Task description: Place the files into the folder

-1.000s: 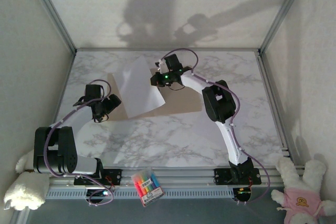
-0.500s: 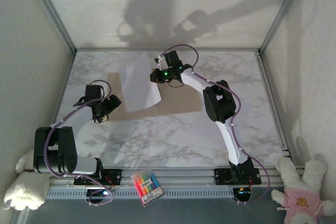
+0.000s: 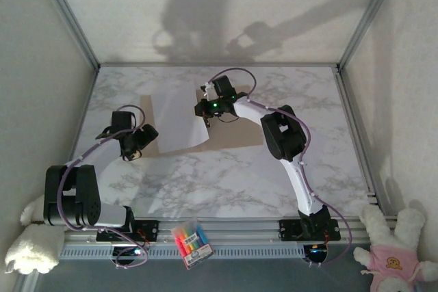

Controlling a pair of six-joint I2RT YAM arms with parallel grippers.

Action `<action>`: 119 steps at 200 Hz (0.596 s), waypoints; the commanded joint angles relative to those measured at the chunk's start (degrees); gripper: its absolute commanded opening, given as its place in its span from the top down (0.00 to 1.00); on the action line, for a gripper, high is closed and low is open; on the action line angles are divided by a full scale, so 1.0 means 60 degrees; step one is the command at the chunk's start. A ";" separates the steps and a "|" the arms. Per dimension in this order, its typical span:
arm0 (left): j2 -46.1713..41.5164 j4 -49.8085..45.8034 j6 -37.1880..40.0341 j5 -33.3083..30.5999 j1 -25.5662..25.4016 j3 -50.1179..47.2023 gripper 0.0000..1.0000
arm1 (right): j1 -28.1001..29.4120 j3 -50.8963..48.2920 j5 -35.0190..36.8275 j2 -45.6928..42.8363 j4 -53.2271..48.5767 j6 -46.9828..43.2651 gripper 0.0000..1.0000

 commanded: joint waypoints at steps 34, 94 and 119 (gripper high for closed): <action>-0.0213 -0.0012 0.0074 0.0118 0.0082 -0.0135 0.07 | 0.0098 -0.0881 0.0368 -0.0848 0.1251 0.0731 0.97; -0.0226 -0.0035 0.0088 0.0099 0.0082 -0.0124 0.07 | 0.0103 -0.1045 0.0724 -0.0892 0.1463 0.0822 0.97; -0.0213 -0.0059 0.0118 0.0081 0.0080 -0.0119 0.07 | 0.0080 -0.0748 0.0759 -0.0835 0.1202 0.0629 0.97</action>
